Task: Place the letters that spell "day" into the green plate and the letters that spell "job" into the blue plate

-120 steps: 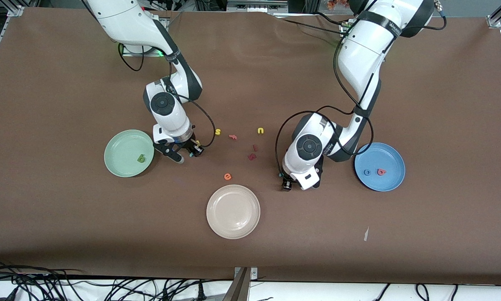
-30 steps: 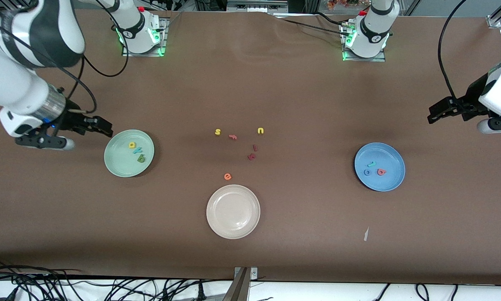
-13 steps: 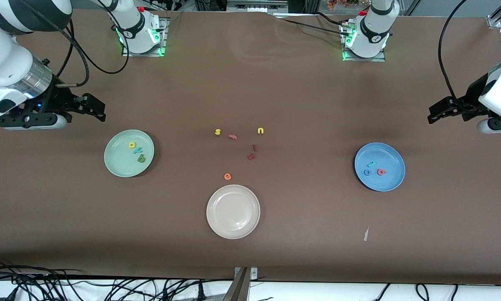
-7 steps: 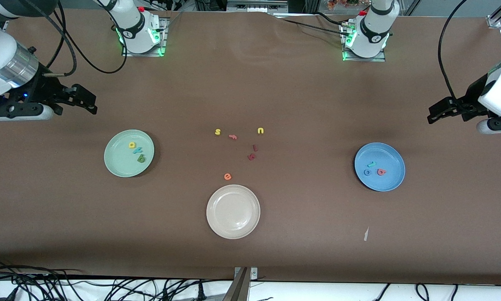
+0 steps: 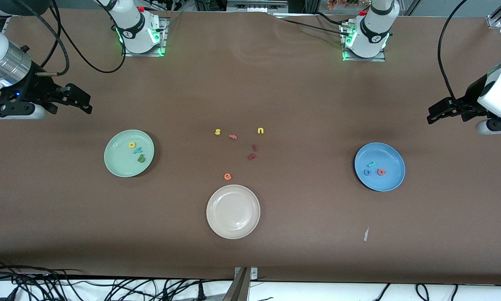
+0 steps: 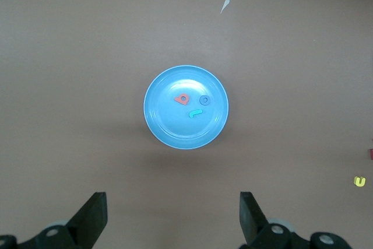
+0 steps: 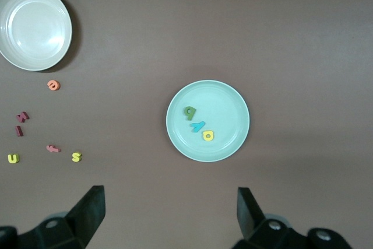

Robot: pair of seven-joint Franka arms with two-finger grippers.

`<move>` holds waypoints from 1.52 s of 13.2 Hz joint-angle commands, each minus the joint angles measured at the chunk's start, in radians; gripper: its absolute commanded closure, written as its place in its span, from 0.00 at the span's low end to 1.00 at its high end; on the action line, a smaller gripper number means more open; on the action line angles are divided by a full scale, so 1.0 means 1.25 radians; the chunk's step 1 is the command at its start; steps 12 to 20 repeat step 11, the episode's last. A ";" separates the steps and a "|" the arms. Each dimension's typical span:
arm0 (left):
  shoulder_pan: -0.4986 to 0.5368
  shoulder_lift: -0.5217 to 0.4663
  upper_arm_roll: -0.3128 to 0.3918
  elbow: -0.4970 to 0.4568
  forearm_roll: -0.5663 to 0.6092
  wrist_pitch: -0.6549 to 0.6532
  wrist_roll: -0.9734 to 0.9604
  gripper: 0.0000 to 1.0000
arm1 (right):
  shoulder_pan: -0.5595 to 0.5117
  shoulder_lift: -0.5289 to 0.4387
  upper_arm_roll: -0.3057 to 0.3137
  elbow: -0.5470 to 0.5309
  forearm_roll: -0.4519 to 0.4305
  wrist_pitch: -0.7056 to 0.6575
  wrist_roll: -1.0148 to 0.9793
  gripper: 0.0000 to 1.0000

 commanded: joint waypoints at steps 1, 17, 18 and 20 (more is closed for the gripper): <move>0.004 -0.005 -0.001 -0.009 0.006 0.011 0.017 0.00 | -0.006 0.004 0.008 0.016 -0.011 -0.015 0.009 0.00; 0.003 -0.005 -0.001 -0.009 0.006 0.011 0.017 0.00 | -0.011 0.016 0.001 0.016 -0.015 -0.005 0.002 0.00; 0.003 -0.005 -0.001 -0.009 0.006 0.011 0.017 0.00 | -0.011 0.016 0.001 0.016 -0.015 -0.005 0.002 0.00; 0.003 -0.005 -0.001 -0.009 0.006 0.011 0.017 0.00 | -0.011 0.016 0.001 0.016 -0.015 -0.005 0.002 0.00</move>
